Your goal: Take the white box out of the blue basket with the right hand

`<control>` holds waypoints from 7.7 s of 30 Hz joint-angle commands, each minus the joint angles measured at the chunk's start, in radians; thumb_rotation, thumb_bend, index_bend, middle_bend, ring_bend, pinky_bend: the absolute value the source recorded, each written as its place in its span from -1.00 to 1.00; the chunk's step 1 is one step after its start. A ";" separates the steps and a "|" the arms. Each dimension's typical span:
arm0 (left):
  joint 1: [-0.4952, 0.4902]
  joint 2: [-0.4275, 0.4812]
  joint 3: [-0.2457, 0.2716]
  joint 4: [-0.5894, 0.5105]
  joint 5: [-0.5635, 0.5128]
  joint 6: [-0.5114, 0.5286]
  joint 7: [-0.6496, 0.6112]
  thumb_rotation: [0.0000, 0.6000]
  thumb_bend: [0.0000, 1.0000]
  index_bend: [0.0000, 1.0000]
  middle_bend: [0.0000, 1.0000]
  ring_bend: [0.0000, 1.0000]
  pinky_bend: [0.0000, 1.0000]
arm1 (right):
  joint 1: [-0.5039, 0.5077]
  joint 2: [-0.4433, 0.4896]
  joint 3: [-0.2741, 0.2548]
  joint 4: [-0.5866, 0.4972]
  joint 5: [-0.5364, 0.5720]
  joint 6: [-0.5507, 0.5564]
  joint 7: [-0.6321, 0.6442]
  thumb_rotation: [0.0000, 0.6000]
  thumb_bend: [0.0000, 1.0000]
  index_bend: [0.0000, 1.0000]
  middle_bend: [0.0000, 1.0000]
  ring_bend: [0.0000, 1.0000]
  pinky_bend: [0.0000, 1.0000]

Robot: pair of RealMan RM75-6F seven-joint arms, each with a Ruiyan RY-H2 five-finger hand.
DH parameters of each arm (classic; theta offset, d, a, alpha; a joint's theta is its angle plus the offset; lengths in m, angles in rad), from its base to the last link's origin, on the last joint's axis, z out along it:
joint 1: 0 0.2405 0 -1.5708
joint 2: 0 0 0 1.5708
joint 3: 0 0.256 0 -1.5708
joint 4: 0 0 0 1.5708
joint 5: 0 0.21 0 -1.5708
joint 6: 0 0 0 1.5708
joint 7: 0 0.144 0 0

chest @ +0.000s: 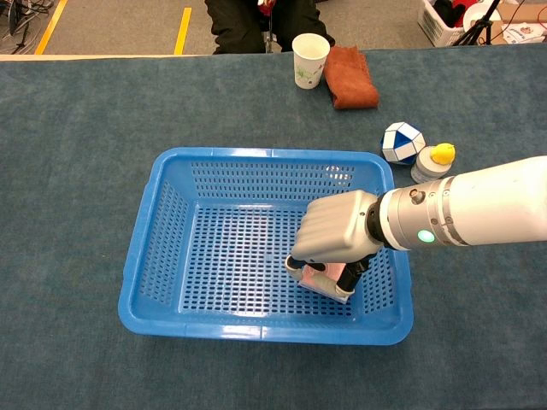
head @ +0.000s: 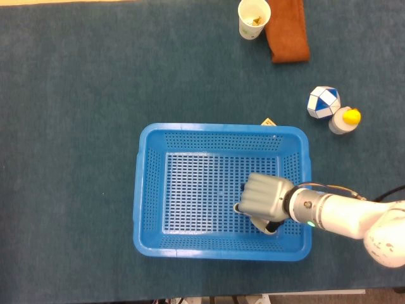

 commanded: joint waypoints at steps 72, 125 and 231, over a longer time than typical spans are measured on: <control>0.020 -0.003 -0.016 0.008 -0.017 0.009 -0.005 1.00 -0.50 -0.38 -0.32 -0.53 -0.56 | 0.138 0.056 -0.053 -0.050 -0.006 0.009 0.098 -0.09 0.32 -0.43 -0.07 -0.35 -0.18; 0.031 -0.001 -0.030 0.006 -0.035 0.024 -0.008 1.00 -0.50 -0.38 -0.32 -0.53 -0.57 | 0.005 -0.127 -0.012 0.099 -0.186 0.271 0.044 0.97 -0.82 -0.48 -0.29 -0.52 -0.03; -0.036 0.029 -0.054 0.037 -0.065 -0.080 -0.100 1.00 -0.50 -0.38 -0.32 -0.53 -0.60 | -0.523 0.156 0.207 0.046 -0.450 0.520 -0.060 1.00 -0.64 0.17 -0.24 -0.43 0.02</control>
